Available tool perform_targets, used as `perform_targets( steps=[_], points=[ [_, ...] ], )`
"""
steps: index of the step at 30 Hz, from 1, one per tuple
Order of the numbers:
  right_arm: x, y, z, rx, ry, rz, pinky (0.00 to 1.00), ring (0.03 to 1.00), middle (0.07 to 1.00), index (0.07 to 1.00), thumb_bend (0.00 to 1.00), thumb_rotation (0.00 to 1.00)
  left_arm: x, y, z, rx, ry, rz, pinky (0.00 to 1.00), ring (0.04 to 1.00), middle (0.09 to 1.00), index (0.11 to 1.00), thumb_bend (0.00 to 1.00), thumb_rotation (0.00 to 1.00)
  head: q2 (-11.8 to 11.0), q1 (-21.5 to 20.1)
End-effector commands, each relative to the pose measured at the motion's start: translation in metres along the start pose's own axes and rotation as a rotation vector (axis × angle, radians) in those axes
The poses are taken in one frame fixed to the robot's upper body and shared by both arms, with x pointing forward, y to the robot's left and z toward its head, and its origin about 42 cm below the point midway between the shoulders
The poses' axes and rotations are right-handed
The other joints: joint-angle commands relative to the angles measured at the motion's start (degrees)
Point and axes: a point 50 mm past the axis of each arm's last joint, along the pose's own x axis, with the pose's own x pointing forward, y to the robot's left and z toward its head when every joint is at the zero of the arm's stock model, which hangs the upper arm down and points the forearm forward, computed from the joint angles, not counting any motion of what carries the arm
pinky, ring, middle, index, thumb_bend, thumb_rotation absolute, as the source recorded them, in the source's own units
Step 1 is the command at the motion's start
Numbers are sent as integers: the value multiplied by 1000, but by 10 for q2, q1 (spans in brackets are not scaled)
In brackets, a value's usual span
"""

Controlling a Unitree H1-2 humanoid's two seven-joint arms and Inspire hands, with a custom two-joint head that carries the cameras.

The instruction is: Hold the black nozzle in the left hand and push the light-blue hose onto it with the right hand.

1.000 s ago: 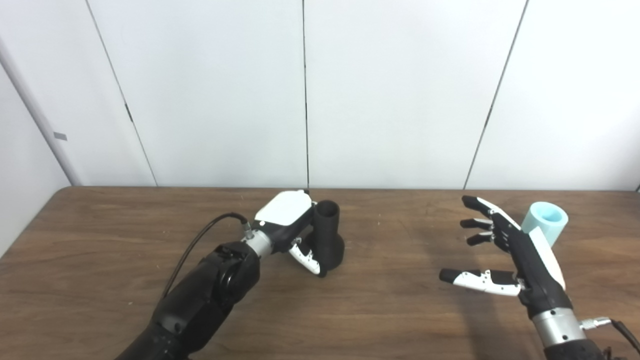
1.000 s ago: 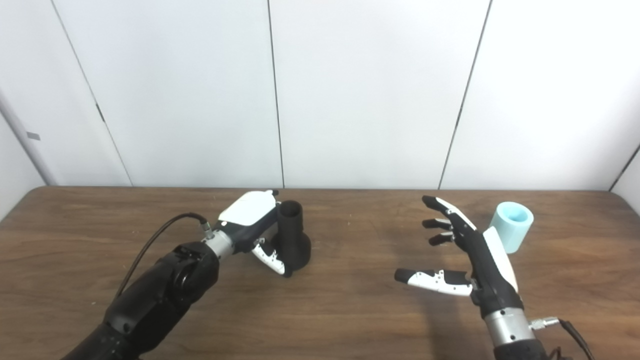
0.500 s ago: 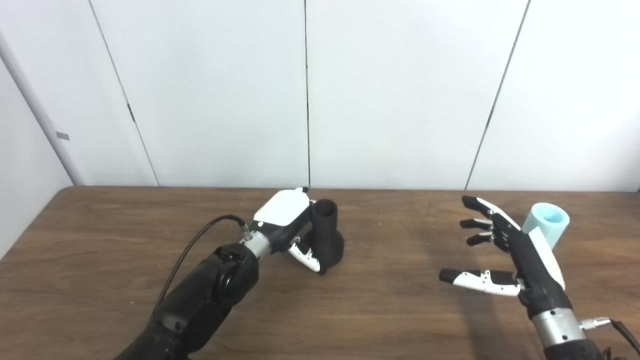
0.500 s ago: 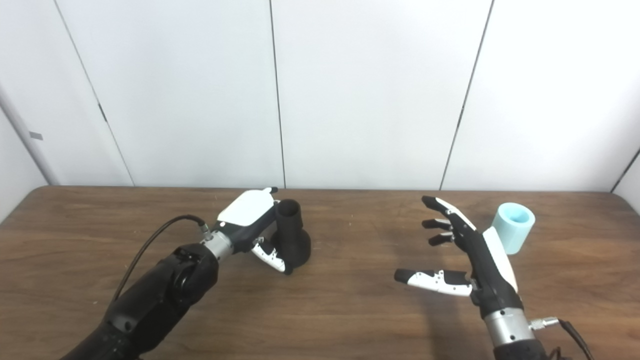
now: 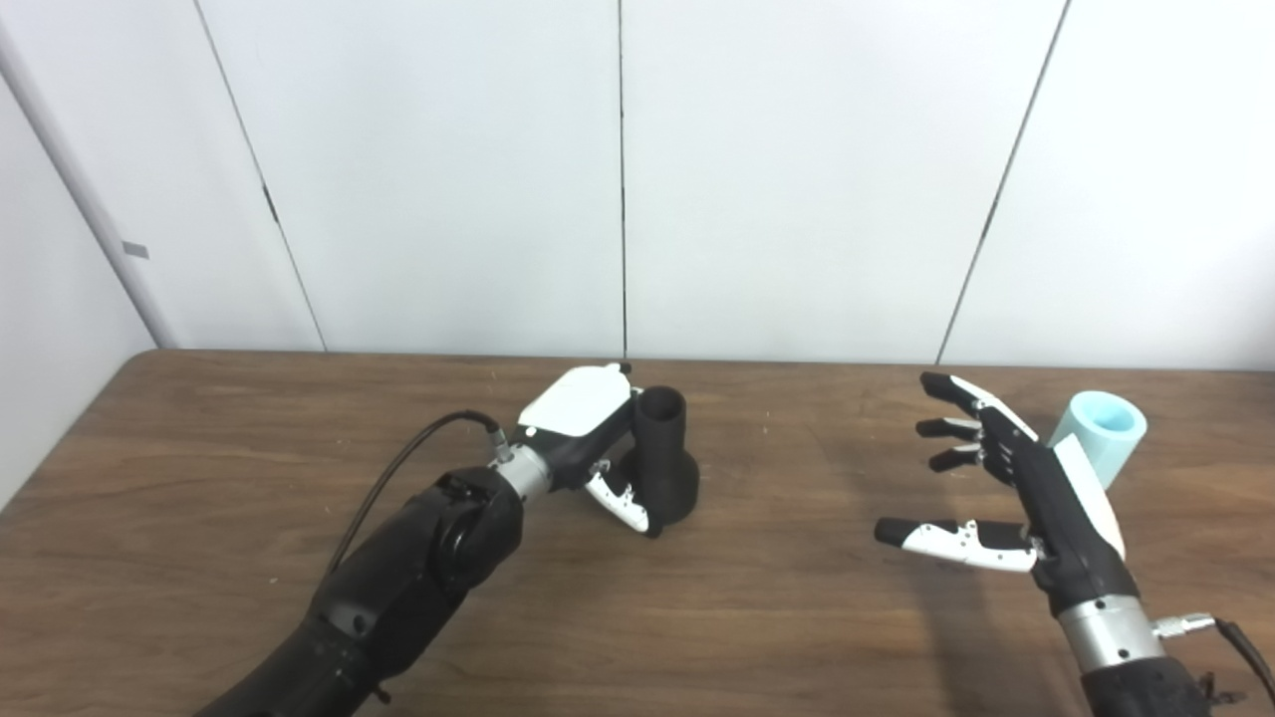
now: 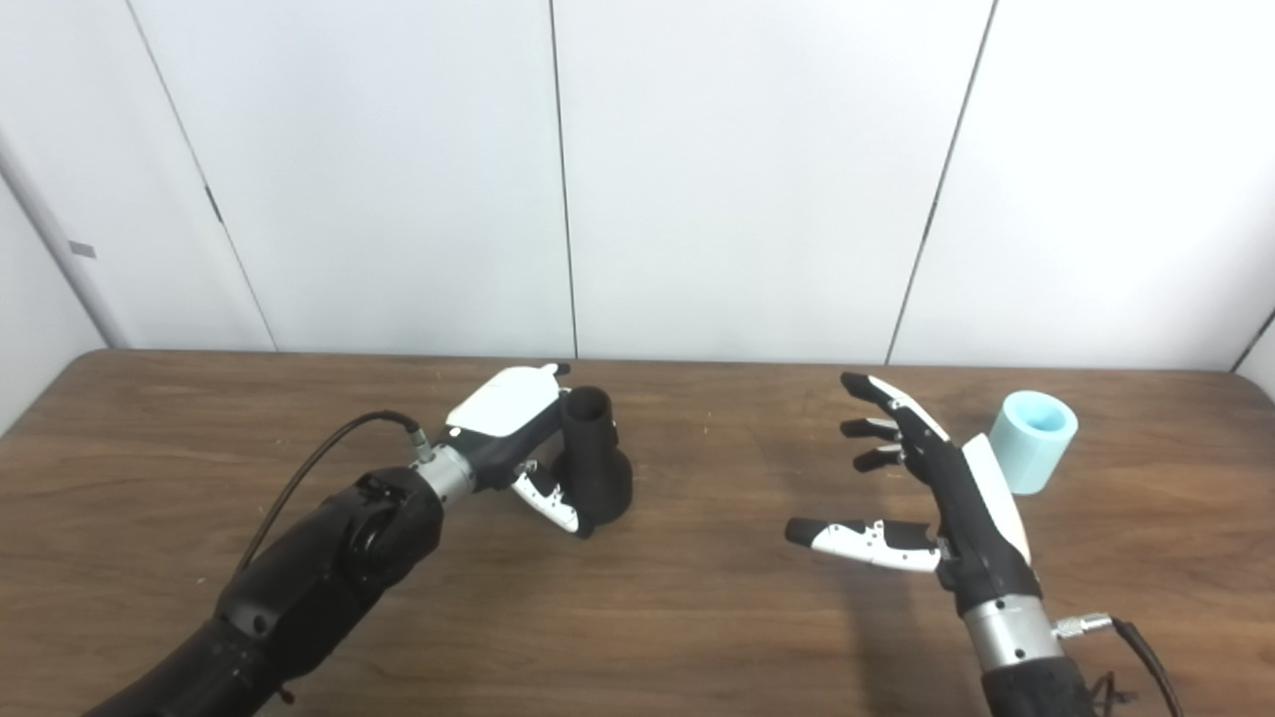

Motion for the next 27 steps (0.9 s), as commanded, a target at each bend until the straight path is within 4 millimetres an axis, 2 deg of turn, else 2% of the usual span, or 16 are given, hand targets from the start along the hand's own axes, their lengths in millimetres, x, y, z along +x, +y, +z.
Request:
perform_targets(
  steps=[1,12,27],
  points=[
    [11,-11,19,-12,-103,-34,597,740,864,841,702,265,-16,-50,1,1,-3,-216,1000,639,489,483,526,0,1,0],
    [12,-10,20,-6,-105,-37,597,741,864,840,700,263,-19,-56,8,-47,-33,-258,1000,647,486,484,526,0,4,0],
    [12,-12,19,-11,-106,-36,597,740,863,840,705,269,-18,-62,14,33,-57,-293,1000,656,494,478,525,0,6,0]
  ],
)
